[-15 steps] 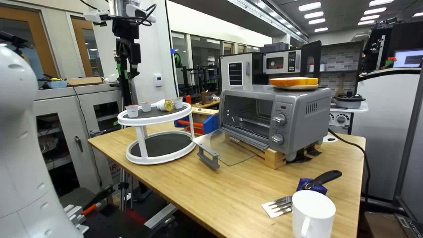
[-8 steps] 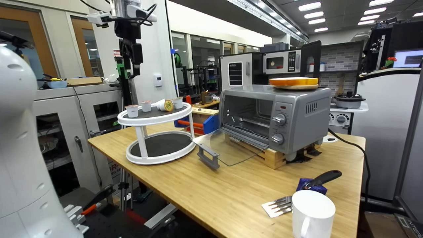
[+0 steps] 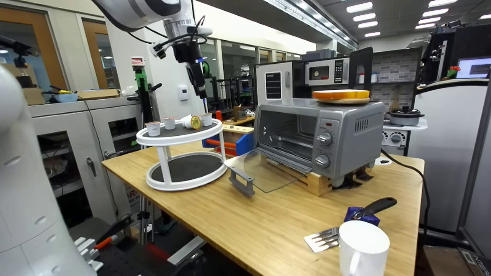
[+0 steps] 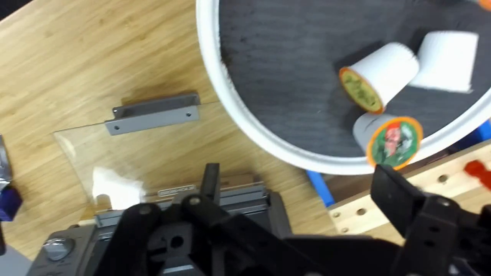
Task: Remove the slice of bread from the top of the oven and place it inside the oven
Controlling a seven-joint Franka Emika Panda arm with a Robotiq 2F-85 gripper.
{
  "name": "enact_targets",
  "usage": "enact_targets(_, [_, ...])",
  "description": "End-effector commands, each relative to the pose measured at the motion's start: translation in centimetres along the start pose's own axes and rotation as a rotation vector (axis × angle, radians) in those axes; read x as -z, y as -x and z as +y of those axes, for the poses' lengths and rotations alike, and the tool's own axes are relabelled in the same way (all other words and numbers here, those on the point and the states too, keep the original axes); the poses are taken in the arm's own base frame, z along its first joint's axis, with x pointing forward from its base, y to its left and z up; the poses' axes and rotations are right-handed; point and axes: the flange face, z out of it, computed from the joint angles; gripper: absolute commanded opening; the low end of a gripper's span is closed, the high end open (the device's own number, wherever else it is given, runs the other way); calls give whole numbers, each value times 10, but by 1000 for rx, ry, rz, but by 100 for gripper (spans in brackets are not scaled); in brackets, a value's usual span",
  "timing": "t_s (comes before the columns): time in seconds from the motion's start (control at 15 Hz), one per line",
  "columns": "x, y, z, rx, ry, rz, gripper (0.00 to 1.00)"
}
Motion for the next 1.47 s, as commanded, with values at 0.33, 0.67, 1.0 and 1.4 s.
enact_targets(0.33, [7, -74, 68, -283, 307, 284, 100])
enact_targets(0.67, [15, -95, 99, -310, 570, 460, 100])
enact_targets(1.0, [3, -74, 77, -279, 444, 301, 100])
enact_targets(1.4, [0, -68, 72, -298, 459, 311, 100])
